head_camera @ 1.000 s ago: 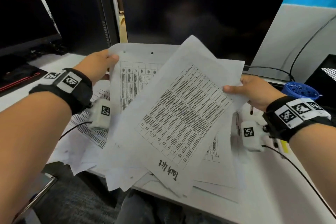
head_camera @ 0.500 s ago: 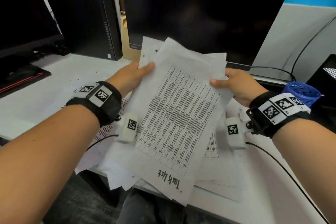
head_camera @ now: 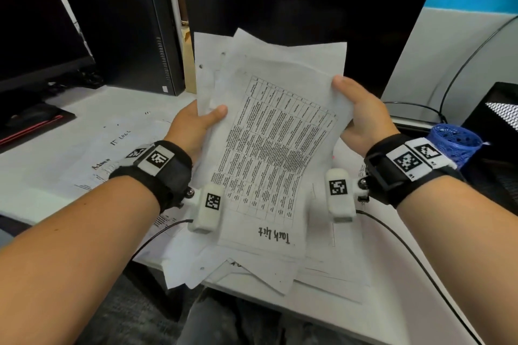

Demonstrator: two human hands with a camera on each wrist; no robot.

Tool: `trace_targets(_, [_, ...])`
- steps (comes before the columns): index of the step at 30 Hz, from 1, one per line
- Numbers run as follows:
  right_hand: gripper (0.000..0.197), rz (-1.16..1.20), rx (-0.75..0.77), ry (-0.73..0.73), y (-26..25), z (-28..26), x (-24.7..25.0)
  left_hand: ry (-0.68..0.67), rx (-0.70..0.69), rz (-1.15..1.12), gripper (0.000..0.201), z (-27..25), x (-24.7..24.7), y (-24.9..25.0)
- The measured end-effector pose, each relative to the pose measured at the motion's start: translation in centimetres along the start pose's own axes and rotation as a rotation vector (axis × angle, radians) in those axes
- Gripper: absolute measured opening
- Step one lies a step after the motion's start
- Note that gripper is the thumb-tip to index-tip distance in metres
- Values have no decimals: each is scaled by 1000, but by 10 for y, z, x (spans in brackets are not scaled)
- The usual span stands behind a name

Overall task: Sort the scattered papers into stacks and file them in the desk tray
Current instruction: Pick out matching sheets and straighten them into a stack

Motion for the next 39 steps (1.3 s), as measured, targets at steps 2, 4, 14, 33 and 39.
trace_targets(2, [21,-163,-8,-11,5,2,2,57,-57,56,25,2,10,7])
trace_targets(4, [25,-429,-94,3,19,4,14,133,-110,149,35,4,27,13])
trace_targets(14, [34,-974,-589,-25,98,1,45,333,138,886,39,-19,91,-10])
trace_targets(33, [45,-1659,-390,-261,108,37,-6,184,335,940,28,-30,112,-42])
trace_targets(39, [34,-1313,-498,-97,116,48,21,284,239,806,24,-37,110,-34])
Point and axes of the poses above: each hand's wrist, its own z-axis towards the middle knuckle, its own x-axis out of the back of the hand, y = z × x, the point moved 6 cm from there along z, towards the middle knuckle, and after that the axes turned 10 degrees about -z, right-handed, at the moved point
